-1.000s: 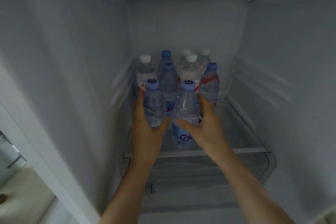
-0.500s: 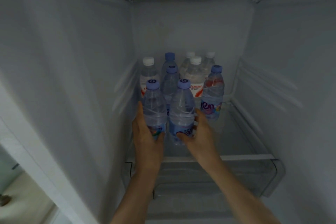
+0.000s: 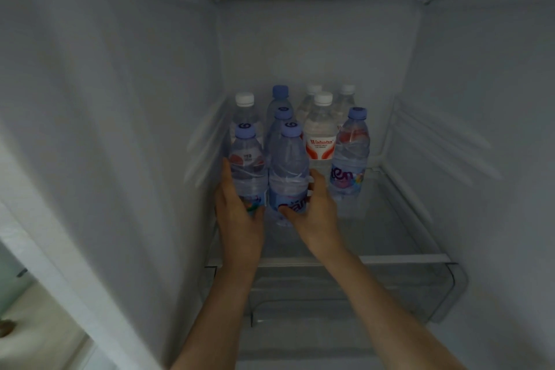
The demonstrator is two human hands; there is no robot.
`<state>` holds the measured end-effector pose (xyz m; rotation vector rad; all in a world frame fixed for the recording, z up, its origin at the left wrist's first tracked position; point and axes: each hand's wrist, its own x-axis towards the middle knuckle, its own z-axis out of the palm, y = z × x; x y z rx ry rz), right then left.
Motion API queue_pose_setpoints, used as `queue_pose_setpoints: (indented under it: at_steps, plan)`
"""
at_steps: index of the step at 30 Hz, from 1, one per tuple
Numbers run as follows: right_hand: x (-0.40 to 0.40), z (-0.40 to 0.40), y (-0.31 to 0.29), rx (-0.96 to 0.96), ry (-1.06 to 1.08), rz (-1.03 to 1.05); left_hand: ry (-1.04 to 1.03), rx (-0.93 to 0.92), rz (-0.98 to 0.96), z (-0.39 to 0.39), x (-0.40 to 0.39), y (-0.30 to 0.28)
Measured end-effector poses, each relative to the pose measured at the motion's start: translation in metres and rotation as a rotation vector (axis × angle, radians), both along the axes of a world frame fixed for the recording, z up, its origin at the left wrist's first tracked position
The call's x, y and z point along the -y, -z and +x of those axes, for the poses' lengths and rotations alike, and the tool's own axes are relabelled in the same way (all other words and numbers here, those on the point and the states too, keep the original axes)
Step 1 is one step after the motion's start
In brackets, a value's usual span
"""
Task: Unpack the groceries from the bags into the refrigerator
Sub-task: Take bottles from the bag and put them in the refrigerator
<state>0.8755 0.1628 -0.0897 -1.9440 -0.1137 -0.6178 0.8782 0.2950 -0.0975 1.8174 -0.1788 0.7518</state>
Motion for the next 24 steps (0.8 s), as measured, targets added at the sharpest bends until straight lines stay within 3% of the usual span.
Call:
queue_pose_setpoints:
  at_steps: [8, 15, 24]
  plan:
    - [0.0, -0.021, -0.004, -0.075, -0.004, 0.015, 0.068, -0.125, -0.012, -0.016, -0.005, -0.002]
    - [0.012, -0.093, -0.006, -0.058, 0.172, 0.025, 0.11, -0.088, 0.013, -0.082, 0.008, -0.006]
    - [0.008, -0.23, 0.038, -0.047, 0.443, 0.01, 0.497, -0.083, 0.201, -0.167, 0.022, 0.033]
